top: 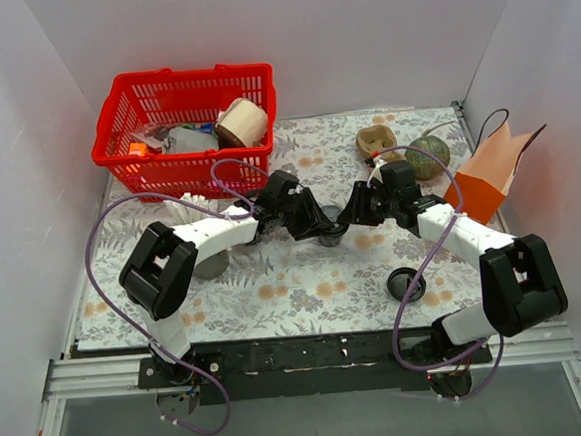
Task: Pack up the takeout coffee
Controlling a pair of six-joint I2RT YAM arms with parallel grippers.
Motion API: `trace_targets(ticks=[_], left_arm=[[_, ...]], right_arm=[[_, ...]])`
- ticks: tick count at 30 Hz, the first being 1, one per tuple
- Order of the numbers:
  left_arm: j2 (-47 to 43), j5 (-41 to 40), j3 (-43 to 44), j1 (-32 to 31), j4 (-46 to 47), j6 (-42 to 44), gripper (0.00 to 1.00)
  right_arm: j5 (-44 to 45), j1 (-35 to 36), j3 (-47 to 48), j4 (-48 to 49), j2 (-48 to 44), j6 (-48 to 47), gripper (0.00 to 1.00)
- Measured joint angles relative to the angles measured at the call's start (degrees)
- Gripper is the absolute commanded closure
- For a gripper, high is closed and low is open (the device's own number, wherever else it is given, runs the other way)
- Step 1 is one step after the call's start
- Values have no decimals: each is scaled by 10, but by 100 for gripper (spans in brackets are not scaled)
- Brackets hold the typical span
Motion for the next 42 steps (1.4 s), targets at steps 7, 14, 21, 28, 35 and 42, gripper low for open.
trace_targets(ticks=[7,14,21,28,35,42], left_arm=[[7,-14,19,0,-20,4,50],[21,-46,71,10,-76,27,15],[21,-54,114,19,-118,49,2],[-5,-41,116,17,-157,65,2],[-175,-35,92,10,-141,83,2],[-373,-63,3,7,-143,89,2]], right_arm=[[6,0,2,11,6,0,61],[19,0,38,14,42,0,60],[26,0,59,22,67,11,60],[46,3,106,27,113,33,59],[58,8,176,30,178,47,51],[63,12,228,22,221,46,35]])
